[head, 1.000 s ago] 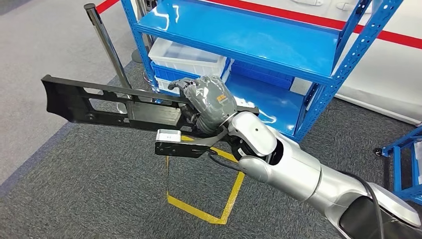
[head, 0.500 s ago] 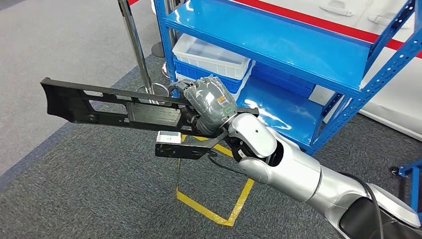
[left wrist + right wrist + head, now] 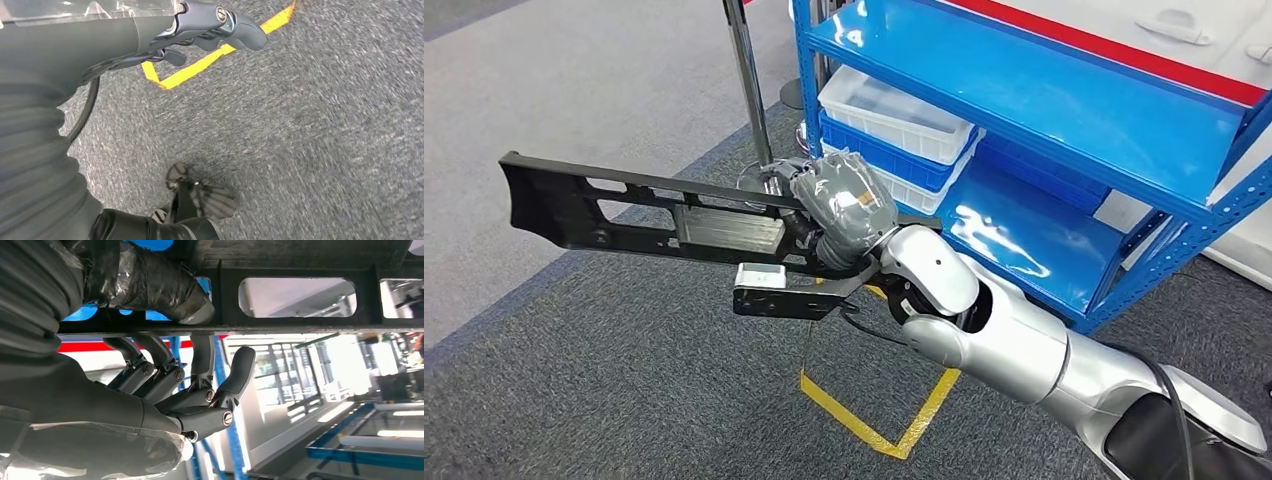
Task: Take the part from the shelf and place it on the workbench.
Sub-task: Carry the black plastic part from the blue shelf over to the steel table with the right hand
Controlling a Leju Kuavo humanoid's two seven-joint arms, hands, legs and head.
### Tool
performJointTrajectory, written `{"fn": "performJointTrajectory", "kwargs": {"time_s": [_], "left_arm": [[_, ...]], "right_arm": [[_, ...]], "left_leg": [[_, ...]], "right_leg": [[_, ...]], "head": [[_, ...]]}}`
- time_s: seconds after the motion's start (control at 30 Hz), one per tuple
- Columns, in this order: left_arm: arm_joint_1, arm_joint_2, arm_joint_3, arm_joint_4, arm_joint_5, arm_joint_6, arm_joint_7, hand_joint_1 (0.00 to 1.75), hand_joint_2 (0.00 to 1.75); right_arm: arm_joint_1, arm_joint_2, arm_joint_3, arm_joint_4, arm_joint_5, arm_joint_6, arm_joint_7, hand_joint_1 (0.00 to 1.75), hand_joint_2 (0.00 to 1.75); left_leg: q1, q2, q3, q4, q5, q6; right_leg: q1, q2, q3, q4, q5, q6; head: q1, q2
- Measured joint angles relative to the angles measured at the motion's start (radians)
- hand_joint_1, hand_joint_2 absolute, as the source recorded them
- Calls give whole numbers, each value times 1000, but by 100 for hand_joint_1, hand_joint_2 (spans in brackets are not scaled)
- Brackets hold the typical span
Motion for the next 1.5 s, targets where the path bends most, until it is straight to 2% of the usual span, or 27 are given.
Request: {"fn": "performJointTrajectory", "kwargs": {"time_s": [0.07,0.1,0.17,0.23,0.27,0.33,0.37,0.4,0.43,0.47,0.53,0.6,0.67,0.7,0.77,0.83,0.9,0.93,1.0,1.07,1.1,1.2,1.27,1.33,1.4,1.43,1.5], "left_arm": [[-4,0,0,0,0,-1,-1,0,175],[-5,-1,0,0,0,-1,-1,0,175],[-3,-1,0,0,0,-1,-2,0,175],[0,-1,0,0,0,-1,-2,0,175],[0,-1,0,0,0,-1,-2,0,175],[-1,0,-1,0,-1,-1,-2,0,175],[-2,0,-1,0,-1,-1,-2,0,175],[-2,0,-1,0,-1,-1,-2,0,175],[-2,0,-1,0,-1,-1,-2,0,175],[-2,0,-1,0,-1,-1,-2,0,175],[-2,-2,-2,0,-1,-1,-1,0,175],[-4,-4,-2,0,-1,-1,-1,0,175],[-2,-3,-2,0,-1,-1,0,0,175],[1,-1,-2,0,-1,0,0,0,175],[3,0,-2,0,0,1,1,0,175],[0,-1,-2,0,0,1,2,0,175],[-2,-1,-2,0,0,1,3,0,175],[-2,-1,-2,0,2,2,3,0,175],[0,0,-2,0,4,3,4,0,175],[-2,1,-2,0,4,4,5,0,175],[-4,1,-2,0,4,5,5,0,175],[-2,1,-3,0,4,6,6,0,175],[0,0,-3,0,4,6,7,0,175],[-2,0,-3,0,4,6,7,0,175],[-4,0,-3,0,4,6,6,0,175],[-4,0,-3,0,4,6,6,0,175],[-3,0,-3,0,4,6,6,0,175]], "right_arm": [[-3,0,0,0,1,1,-1,175,175],[-4,0,0,-1,2,1,-1,175,175],[-5,0,0,-2,3,1,-1,175,175],[-6,0,0,-2,3,1,-1,175,175],[-6,0,0,-3,3,1,-1,175,175],[-5,-1,0,-3,3,1,0,175,175],[-2,-2,0,-3,3,0,1,175,175],[1,-4,0,-3,4,0,2,175,175],[4,-6,0,-3,4,0,3,175,175],[6,-7,0,-3,5,-1,4,175,175],[5,-8,-2,-3,6,-1,6,175,175],[4,-8,-4,-5,7,-2,6,175,175],[4,-9,-5,-6,7,-2,6,175,175],[4,-9,-5,-7,8,-2,7,175,175],[3,-9,-5,-9,12,-2,9,175,175],[4,-9,-5,-10,18,-2,12,175,175],[10,-9,-5,-10,23,-2,15,175,175],[13,-9,-5,-10,25,-3,16,175,175],[16,-9,-5,-11,28,-3,18,175,175],[16,-10,-5,-11,31,-3,19,175,175],[16,-10,-5,-12,32,-3,20,175,175],[17,-10,-5,-13,38,-3,21,175,175],[17,-11,-6,-16,40,-3,21,175,175],[18,-14,-8,-18,41,-3,21,175,175],[25,-18,-8,-19,41,-3,21,175,175],[28,-20,-8,-19,41,-3,21,175,175],[32,-23,-9,-19,41,-3,21,175,175]], "left_leg": [[-6,21,46,-90,25,11],[-10,21,50,-100,22,19],[-10,0,47,-100,24,35],[-7,-16,50,-106,27,47],[-6,-24,51,-109,30,53],[-6,-41,50,-110,31,59],[-7,-52,49,-109,31,60],[-8,-64,50,-109,31,61],[-10,-77,51,-108,31,61],[-11,-91,52,-107,30,61],[-12,-115,52,-103,29,59],[-9,-136,43,-101,30,51],[-3,-159,36,-105,37,38],[-3,-155,33,-105,36,31],[-7,-107,11,-62,9,20],[-6,-50,-45,54,-47,11],[-4,-33,-92,149,-75,4],[-4,-30,-91,149,-64,2],[-4,-12,-35,44,-5,3],[-15,25,26,-71,31,15],[-20,35,39,-97,34,23],[-22,10,40,-107,34,45],[-16,-9,44,-117,40,58],[-13,-29,45,-121,43,67],[-12,-54,44,-120,44,70],[-11,-69,44,-119,44,69],[-8,-98,44,-113,42,66]], "right_leg": [[4,-15,-2,10,-9,12],[8,-22,-3,13,-11,17],[11,-36,0,13,-14,27],[7,-18,-8,39,-38,36],[5,2,-26,79,-65,39],[3,38,-87,210,-127,41],[3,45,-117,269,-146,40],[3,48,-135,301,-147,38],[3,51,-137,295,-128,34],[4,56,-119,250,-91,29],[3,97,-64,116,-19,15],[4,132,-29,36,2,7],[4,124,-22,21,-2,6],[3,113,-18,15,1,4],[-3,88,-10,1,7,-3],[0,61,-7,-1,7,-8],[2,33,-7,1,5,-10],[2,21,-7,2,3,-10],[3,-1,-6,7,-3,-5],[8,-20,-6,15,-12,4],[11,-29,-6,17,-14,8],[14,-50,-2,20,-23,20],[10,-18,-16,58,-54,29],[6,32,-66,171,-116,33],[4,47,-121,284,-153,35],[2,49,-131,298,-144,35],[-2,62,-99,216,-77,35]], "head": [[0,0],[2,0],[5,0],[8,0],[10,0],[13,0],[14,0],[14,0],[14,0],[14,0],[13,0],[12,0],[16,0],[18,0],[12,0],[6,0],[6,0],[6,0],[6,0],[5,0],[6,0],[7,0],[9,0],[12,0],[14,0],[14,0],[14,0]]}}
